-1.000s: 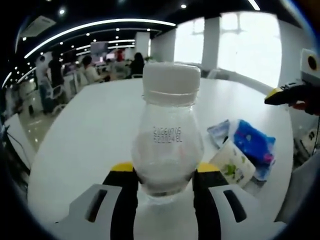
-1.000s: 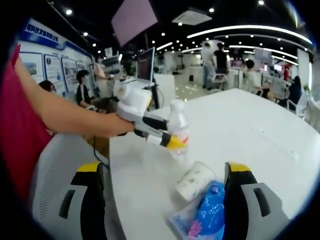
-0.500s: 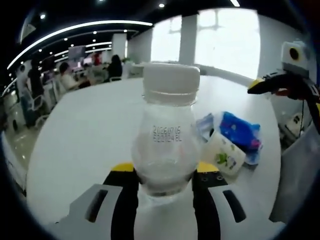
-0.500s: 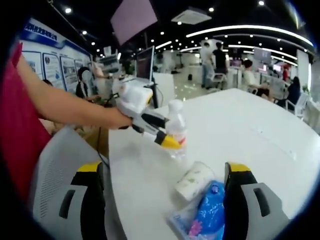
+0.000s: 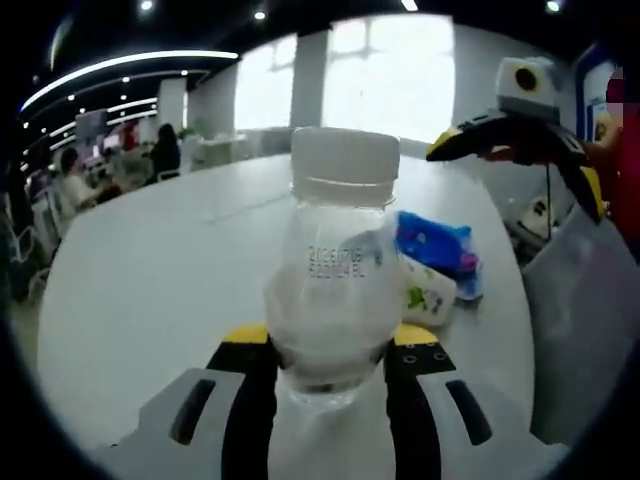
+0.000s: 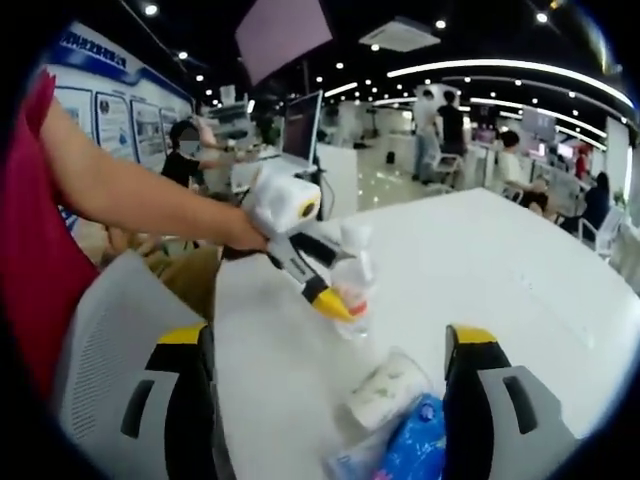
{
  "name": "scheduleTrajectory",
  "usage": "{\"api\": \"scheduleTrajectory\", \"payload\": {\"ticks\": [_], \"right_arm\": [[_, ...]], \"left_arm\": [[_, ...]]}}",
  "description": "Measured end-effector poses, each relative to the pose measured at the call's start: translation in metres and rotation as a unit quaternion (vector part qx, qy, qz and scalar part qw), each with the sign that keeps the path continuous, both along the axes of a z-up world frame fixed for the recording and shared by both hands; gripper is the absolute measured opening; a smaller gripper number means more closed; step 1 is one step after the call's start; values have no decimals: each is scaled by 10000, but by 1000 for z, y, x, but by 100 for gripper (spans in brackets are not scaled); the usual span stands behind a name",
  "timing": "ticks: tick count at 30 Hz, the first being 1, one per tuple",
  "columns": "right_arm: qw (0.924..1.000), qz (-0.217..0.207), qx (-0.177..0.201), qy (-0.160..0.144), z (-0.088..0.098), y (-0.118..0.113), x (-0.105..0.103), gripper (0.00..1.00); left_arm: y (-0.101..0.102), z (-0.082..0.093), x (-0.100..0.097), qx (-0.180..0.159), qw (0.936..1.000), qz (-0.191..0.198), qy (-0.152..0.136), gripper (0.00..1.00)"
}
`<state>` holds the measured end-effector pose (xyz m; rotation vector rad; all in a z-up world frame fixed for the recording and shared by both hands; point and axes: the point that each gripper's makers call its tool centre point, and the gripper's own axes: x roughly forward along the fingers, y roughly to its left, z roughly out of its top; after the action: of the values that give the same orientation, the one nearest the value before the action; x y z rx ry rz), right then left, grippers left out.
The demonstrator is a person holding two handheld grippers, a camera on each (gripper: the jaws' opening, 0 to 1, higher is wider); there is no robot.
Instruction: Arrange the tabletop items into an orderly group along one side of the table until the central work area is clear of visible clutter.
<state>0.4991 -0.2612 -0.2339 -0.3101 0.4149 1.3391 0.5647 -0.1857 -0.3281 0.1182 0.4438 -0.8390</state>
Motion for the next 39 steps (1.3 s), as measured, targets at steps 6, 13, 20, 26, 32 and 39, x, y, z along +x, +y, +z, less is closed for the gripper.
{"api": "scheduleTrajectory", "payload": {"ticks": [6,13,20,26,32,39], "right_arm": [[9998,130,142,-111,5,17,13,89],[9985,361,261,-303,4,42,33,75],[9974,546,364,-299,1,62,42,61],[9952,793,373,-436,-2,79,46,51],[9928,1038,347,-488,-7,94,49,44],[9923,1136,345,-346,-14,100,52,39]], "left_arm": [[-4,1,-3,-72,9995,-293,-81,38],[-7,1,-3,-190,9978,-622,-137,38],[-8,3,-4,-273,9960,-827,-179,38],[-8,2,-4,-360,9946,-949,-206,38],[-8,3,-4,-436,9937,-1011,-227,38],[-8,3,-4,-454,9933,-1032,-238,38]]}}
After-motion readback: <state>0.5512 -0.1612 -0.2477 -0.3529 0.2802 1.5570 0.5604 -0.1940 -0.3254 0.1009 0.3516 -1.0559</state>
